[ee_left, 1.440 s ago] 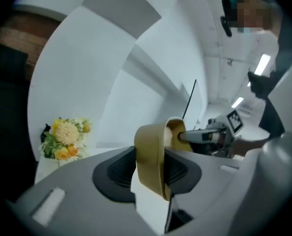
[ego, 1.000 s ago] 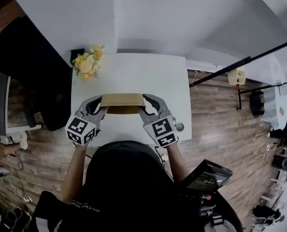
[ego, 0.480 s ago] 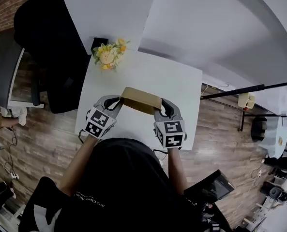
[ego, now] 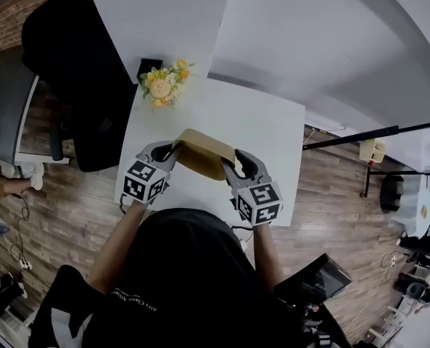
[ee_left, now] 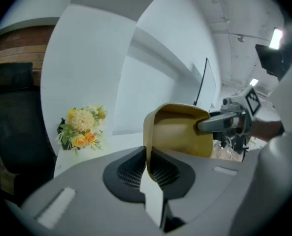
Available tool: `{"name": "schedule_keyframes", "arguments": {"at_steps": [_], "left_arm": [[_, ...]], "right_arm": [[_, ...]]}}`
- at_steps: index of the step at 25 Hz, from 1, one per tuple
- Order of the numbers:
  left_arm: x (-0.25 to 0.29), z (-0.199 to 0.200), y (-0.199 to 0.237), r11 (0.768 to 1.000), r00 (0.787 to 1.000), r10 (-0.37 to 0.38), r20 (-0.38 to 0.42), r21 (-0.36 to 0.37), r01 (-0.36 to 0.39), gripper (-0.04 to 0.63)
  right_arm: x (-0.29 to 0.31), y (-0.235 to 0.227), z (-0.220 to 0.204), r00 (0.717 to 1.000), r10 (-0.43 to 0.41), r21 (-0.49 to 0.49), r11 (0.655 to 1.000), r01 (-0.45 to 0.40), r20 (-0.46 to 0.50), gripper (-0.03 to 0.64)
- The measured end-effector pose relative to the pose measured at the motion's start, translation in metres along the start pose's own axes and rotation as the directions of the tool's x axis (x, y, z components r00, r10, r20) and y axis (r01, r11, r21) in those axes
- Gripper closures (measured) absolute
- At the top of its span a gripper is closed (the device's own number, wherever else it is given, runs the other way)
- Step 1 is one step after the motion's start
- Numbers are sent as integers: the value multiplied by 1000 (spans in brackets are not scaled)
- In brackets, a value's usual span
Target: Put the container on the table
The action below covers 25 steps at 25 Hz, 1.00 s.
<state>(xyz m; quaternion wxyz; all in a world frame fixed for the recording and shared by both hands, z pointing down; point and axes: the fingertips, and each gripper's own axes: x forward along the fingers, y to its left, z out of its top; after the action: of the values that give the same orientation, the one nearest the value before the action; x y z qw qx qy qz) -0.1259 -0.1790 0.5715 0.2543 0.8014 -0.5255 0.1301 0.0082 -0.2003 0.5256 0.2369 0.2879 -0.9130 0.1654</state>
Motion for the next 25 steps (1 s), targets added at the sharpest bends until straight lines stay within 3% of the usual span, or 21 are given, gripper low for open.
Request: {"name": "schedule_keyframes", "arguments": {"at_steps": [3, 7, 9, 11, 14, 18, 21, 25], "left_arm": [[0, -4, 11, 993, 998, 63, 2, -102, -63, 584], [0, -9, 8, 985, 997, 75, 5, -159, -73, 584], [1, -11, 2, 988, 998, 61, 10, -142, -59, 578], [3, -15, -14, 999, 1000, -1, 3, -32, 1, 565], [6, -25, -42, 987, 991, -128, -43, 97, 131, 522], [10, -37, -46, 987, 985, -149, -91, 38, 153, 514], [13, -42, -42, 989, 983, -150, -106, -17, 149, 515], [10, -50, -36, 985, 977, -153, -151, 52, 163, 511]], "right_arm": [[1, 8, 3, 996, -88, -152, 984, 92, 32, 439], [1, 5, -4, 971, -231, -294, 925, 238, 60, 468], [1, -3, -12, 957, -286, -278, 917, 287, 46, 491], [-2, -18, -19, 948, -317, -185, 931, 316, 25, 523], [-6, -43, -32, 951, -306, -103, 948, 301, -39, 560], [-1, -44, -42, 969, -226, -143, 967, 211, -99, 548], [0, -42, -41, 969, -224, -148, 967, 208, -99, 548], [6, -35, -46, 969, -217, -151, 968, 198, -121, 554]]}}
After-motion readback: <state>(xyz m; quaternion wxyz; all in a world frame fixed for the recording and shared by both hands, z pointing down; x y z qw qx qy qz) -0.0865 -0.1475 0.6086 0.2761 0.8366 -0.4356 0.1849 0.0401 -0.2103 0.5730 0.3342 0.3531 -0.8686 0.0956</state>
